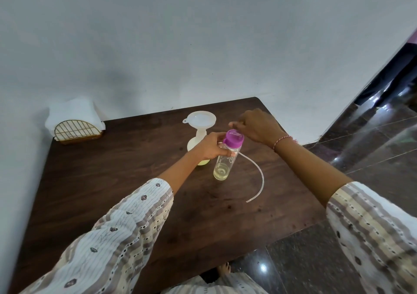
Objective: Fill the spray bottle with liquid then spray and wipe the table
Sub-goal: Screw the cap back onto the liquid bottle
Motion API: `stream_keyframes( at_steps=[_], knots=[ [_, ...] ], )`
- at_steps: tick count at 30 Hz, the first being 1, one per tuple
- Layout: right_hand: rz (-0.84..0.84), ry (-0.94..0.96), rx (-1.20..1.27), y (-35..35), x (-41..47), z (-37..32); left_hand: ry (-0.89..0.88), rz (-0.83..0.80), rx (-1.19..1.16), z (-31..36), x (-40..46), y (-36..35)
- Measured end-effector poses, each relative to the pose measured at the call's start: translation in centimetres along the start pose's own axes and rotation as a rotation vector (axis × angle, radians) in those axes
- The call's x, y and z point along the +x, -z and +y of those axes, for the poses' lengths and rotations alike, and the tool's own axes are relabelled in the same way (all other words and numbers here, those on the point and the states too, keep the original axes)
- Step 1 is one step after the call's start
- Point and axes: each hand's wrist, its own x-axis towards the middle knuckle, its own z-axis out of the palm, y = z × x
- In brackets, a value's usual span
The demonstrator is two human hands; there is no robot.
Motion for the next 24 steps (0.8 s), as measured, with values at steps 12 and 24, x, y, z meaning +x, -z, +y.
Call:
stream_keyframes(
  at_steps=[12, 24],
  knots=[
    [0.186, -0.105, -0.099, -1.9, -0.2, 1.5, 0.004, -0.018, 0.007, 0.3, 0.1, -0.5],
    [-0.160, 0.210, -0.077, -1.2, 0.2, 1.6, 0.039, 0.006, 0.025, 0.5, 0.6, -0.7]
  ],
)
